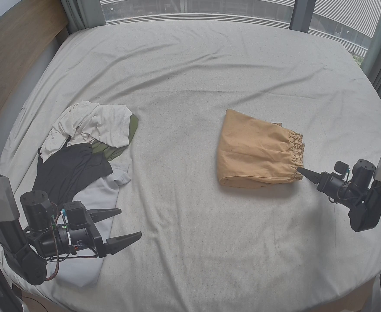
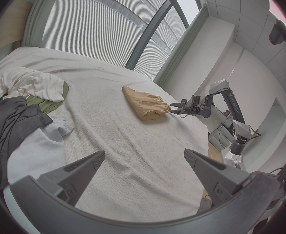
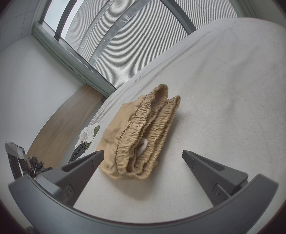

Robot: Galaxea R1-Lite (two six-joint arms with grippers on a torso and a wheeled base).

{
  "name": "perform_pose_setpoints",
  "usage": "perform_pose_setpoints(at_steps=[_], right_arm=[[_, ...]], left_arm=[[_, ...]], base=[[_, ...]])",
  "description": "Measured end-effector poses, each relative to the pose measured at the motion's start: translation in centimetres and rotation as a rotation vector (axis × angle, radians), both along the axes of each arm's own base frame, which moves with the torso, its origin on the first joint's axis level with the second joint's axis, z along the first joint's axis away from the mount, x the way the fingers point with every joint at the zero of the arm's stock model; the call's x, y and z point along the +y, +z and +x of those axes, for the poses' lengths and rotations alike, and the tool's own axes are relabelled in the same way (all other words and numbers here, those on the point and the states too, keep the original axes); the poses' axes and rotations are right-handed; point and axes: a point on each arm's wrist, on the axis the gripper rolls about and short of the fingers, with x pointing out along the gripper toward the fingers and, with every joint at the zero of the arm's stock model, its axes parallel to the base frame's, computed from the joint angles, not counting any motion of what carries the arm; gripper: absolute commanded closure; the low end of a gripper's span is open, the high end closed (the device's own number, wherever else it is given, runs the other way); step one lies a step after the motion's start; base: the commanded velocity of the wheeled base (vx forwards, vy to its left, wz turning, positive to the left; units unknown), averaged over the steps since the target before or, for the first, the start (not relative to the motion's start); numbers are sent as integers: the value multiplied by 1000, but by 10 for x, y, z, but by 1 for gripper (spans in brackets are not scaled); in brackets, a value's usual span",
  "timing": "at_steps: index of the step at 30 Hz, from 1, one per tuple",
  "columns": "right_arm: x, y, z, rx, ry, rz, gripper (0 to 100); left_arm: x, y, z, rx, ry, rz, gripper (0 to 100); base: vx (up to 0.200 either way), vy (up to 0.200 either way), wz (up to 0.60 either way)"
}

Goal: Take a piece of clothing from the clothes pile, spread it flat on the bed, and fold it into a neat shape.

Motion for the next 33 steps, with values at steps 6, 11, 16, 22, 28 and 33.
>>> perform_pose_setpoints(at_steps=[6, 11, 16, 22, 28, 33], right_arm=[[-4, 29, -33, -41, -4, -16, 0], [8, 55, -64, -88, 33, -26, 0], [33, 69, -102, -110, 116, -37, 0], [51, 78, -138, -146, 196, -58, 0], [60, 91, -171, -188, 250, -68, 0], [61, 100, -202, -193, 274, -70, 0]], left_arm=[[-1, 12, -14, 30, -8, -54, 0], [-5, 36, -35, 37, -27, -140, 0], [-6, 62, -61, 21, -53, -236, 0], [-2, 89, -92, 16, -83, -345, 0], [6, 103, -130, 41, -107, -391, 0], [14, 102, -159, 68, -114, -400, 0]], base=[[0, 0, 0], [0, 0, 0], [0, 0, 0], [0, 0, 0], [0, 0, 0], [0, 0, 0]])
